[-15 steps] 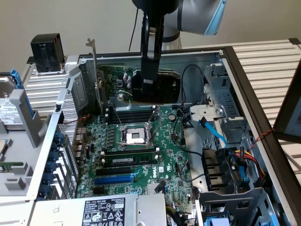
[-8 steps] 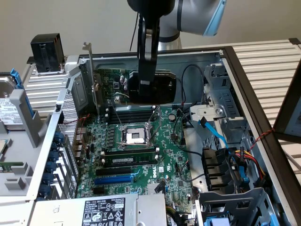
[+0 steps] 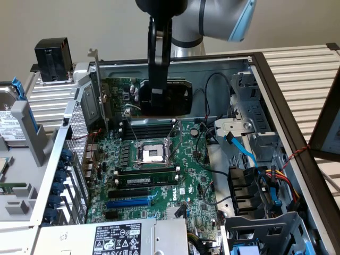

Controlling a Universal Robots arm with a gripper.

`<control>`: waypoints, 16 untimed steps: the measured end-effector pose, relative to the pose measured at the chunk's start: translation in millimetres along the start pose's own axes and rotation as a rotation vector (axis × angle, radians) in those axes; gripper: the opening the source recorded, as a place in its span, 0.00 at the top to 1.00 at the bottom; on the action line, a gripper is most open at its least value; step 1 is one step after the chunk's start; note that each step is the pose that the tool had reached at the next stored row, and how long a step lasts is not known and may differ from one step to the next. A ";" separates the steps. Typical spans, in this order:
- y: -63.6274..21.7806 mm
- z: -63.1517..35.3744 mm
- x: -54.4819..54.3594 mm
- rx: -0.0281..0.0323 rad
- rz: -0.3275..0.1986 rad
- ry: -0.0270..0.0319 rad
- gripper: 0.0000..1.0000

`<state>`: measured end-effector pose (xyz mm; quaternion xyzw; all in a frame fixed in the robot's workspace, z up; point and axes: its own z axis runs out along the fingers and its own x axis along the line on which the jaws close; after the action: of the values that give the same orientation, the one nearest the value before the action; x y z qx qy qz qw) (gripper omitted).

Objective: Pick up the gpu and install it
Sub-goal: 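Insert the gpu into the slot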

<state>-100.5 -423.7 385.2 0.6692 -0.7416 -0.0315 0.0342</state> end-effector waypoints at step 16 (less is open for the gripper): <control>41.7 18.3 -4.1 0.0258 -0.014 0.0005 0.73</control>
<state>-143.1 -415.4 370.8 0.6747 -0.7373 -0.0220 0.0256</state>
